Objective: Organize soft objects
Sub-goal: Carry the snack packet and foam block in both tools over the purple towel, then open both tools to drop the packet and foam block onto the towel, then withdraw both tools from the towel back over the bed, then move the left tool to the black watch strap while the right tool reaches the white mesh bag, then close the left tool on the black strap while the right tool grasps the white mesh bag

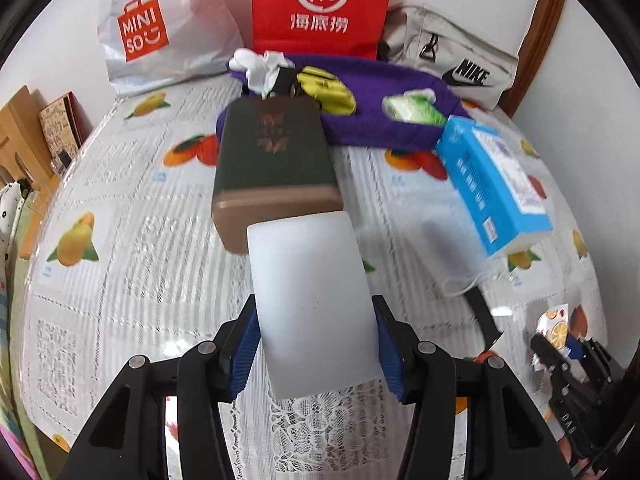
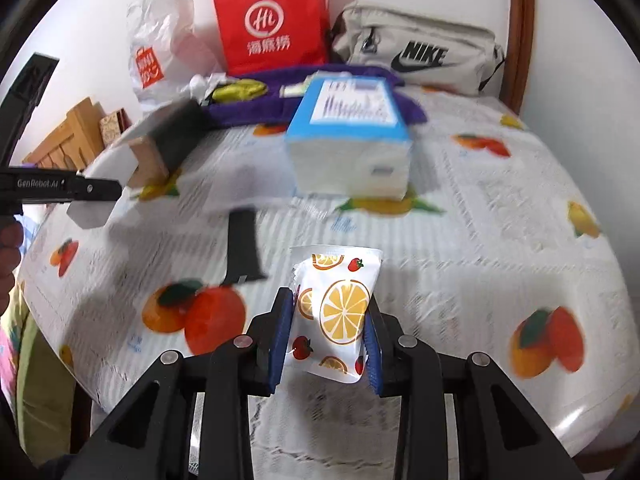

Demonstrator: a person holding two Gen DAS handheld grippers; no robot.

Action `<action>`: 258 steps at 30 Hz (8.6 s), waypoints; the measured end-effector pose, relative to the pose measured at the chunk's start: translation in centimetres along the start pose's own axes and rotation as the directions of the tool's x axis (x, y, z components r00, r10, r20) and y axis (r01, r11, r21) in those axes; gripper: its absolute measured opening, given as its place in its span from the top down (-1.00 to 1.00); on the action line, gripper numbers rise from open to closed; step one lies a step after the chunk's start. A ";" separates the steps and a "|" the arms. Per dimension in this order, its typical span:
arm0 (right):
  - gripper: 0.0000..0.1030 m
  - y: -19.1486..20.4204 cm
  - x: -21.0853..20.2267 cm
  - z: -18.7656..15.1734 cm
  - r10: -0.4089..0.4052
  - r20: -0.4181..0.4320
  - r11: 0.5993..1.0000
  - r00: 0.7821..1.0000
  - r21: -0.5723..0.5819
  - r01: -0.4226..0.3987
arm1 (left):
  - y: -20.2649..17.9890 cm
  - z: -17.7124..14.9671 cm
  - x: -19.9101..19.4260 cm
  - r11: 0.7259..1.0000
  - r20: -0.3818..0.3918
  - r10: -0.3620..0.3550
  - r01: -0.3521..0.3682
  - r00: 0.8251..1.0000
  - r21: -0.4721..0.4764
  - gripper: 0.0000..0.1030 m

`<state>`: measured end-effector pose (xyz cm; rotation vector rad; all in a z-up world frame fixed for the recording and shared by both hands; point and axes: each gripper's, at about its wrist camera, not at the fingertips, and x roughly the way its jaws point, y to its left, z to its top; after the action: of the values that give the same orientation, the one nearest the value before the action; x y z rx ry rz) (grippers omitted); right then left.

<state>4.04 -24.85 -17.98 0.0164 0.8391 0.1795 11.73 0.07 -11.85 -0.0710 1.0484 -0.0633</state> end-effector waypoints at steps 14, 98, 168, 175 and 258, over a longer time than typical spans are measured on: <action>0.36 -0.7 -2.7 6.9 0.059 0.084 0.998 0.995 -0.008 -0.059 | -0.2 5.0 -2.2 0.999 0.066 -0.021 0.023 0.998 -0.023 0.00; 0.12 -4.8 24.3 31.3 0.177 -0.264 0.983 0.948 -0.004 -0.184 | 0.5 25.3 12.9 0.998 0.003 -0.047 0.047 0.999 -0.034 -0.04; -0.37 7.3 3.7 8.3 0.177 -0.051 0.971 0.983 -0.156 -0.183 | 6.5 3.4 -1.8 0.982 0.133 -0.033 0.057 0.991 -0.182 -0.49; -0.37 8.2 7.0 7.2 0.089 -0.062 0.978 0.994 -0.183 -0.099 | 7.7 0.9 -0.1 0.979 0.099 -0.054 0.072 0.994 -0.189 -0.49; -0.21 -4.2 -0.5 1.1 0.239 0.035 0.963 0.970 -0.137 -0.233 | -11.0 -1.6 5.8 0.971 0.003 -0.022 0.021 1.000 0.239 0.57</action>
<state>5.17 -29.01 -17.25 -0.0027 0.7713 0.4575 13.04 -11.42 -16.72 0.1359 1.0278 -0.2085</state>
